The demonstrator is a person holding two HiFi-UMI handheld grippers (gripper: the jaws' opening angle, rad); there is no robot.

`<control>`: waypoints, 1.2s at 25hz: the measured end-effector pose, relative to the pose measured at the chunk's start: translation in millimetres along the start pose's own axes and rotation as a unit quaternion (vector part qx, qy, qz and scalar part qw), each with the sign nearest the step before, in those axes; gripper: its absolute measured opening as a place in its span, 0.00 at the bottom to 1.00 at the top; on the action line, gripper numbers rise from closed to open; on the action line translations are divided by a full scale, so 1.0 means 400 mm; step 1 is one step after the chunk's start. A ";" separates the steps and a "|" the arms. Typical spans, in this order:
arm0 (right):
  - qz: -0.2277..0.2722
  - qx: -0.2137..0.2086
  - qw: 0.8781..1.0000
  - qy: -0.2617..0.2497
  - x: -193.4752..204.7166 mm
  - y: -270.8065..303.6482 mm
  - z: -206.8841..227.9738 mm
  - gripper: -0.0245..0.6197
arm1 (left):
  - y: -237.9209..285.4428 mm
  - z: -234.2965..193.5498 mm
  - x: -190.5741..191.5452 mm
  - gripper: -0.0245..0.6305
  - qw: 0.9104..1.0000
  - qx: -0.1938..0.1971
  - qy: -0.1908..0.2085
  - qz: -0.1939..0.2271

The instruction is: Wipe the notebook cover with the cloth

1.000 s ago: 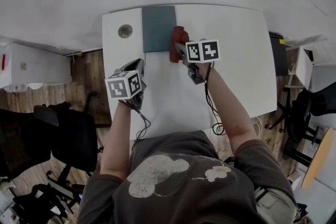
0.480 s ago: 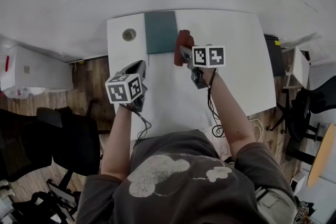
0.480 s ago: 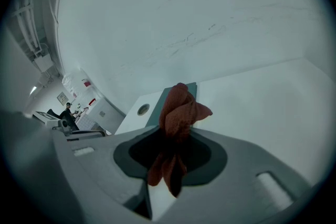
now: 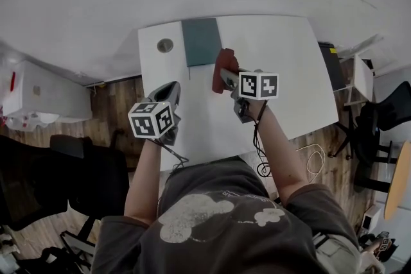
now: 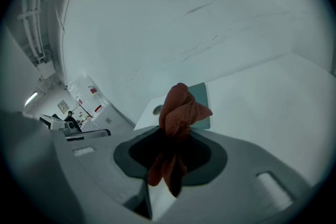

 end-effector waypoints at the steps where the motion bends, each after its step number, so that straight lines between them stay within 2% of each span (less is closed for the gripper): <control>1: 0.005 0.000 1.000 0.001 0.011 -0.008 -0.013 0.21 | -0.011 0.001 0.004 0.04 1.000 0.007 0.003 0.002; 7: 0.017 0.012 0.999 0.027 0.091 -0.052 -0.060 0.21 | -0.054 -0.009 0.019 0.04 0.999 0.020 0.047 0.008; 11: 0.024 0.019 0.999 0.041 0.128 -0.084 -0.069 0.21 | -0.058 -0.002 0.037 0.04 0.998 0.037 0.050 0.002; 17: 0.019 -0.003 0.999 0.043 0.171 -0.103 -0.085 0.21 | -0.061 0.040 0.077 0.04 0.997 0.049 0.066 -0.011; 25: 0.002 -0.039 0.999 0.022 0.231 -0.134 -0.113 0.21 | -0.095 0.062 0.113 0.04 0.998 0.017 0.052 0.004; 30: 0.000 -0.071 0.997 0.031 0.294 -0.188 -0.143 0.21 | -0.146 0.108 0.165 0.04 0.999 -0.001 0.044 0.010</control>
Point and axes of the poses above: the fingertips, and each gripper's own axes: y forward along the fingers, z to its right, x out of its underside, the point moved 4 cm from there along -y, backward along the fingers, and after that the axes turned 6 degrees about -y, right-handed, at the moved point
